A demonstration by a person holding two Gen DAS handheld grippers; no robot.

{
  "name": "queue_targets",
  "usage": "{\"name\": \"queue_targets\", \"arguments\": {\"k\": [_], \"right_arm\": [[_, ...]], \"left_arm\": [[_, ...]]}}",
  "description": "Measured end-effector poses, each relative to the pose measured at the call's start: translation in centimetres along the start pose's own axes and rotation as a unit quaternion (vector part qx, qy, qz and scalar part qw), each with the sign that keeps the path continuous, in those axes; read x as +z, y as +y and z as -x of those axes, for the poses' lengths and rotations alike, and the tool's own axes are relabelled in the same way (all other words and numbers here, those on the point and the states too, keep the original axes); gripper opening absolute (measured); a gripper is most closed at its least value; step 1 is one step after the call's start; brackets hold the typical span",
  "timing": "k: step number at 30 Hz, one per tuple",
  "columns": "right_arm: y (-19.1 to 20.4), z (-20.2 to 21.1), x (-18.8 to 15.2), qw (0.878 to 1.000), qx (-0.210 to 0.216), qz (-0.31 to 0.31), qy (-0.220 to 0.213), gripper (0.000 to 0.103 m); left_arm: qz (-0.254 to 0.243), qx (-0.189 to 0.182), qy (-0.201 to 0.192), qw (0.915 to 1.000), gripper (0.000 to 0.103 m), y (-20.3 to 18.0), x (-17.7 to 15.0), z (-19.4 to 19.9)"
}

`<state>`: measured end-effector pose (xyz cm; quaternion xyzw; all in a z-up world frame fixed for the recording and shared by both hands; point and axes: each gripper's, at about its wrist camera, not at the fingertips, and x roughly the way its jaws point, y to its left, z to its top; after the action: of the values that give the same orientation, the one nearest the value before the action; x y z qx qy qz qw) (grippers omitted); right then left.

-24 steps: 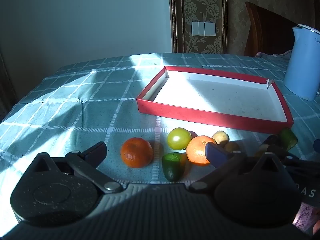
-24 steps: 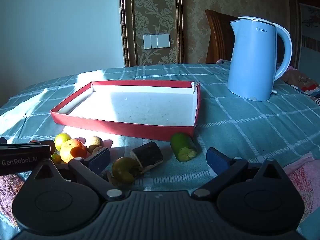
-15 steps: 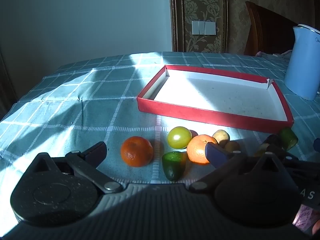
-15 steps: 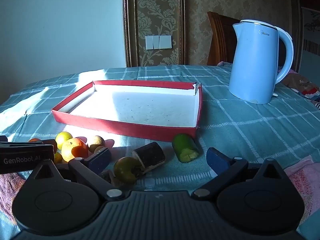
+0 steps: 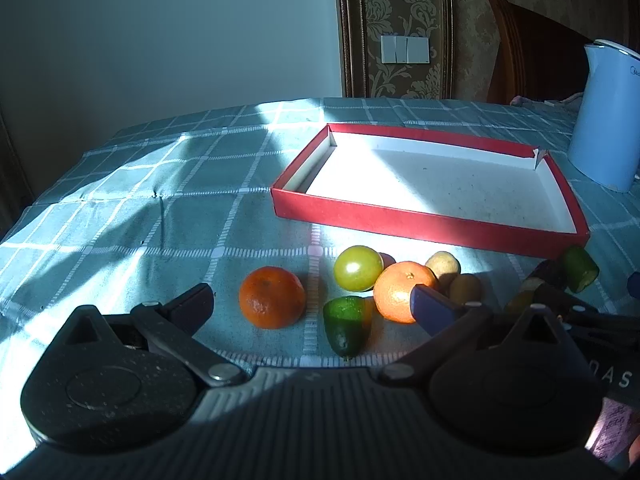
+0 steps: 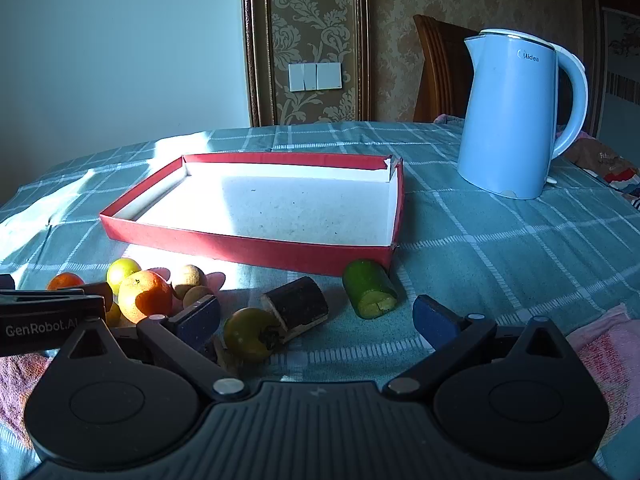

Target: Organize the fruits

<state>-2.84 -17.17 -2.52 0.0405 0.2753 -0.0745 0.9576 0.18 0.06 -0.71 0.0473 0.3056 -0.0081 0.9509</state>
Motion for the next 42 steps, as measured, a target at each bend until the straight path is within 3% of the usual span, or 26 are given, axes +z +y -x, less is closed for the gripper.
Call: {"name": "queue_targets", "arguments": {"k": [42], "right_arm": [[-0.16, -0.06, 0.0, 1.0, -0.015, 0.004, -0.018, 0.103]], "left_arm": [[-0.009, 0.003, 0.006, 0.9999, 0.103, -0.17, -0.32, -0.72]]}}
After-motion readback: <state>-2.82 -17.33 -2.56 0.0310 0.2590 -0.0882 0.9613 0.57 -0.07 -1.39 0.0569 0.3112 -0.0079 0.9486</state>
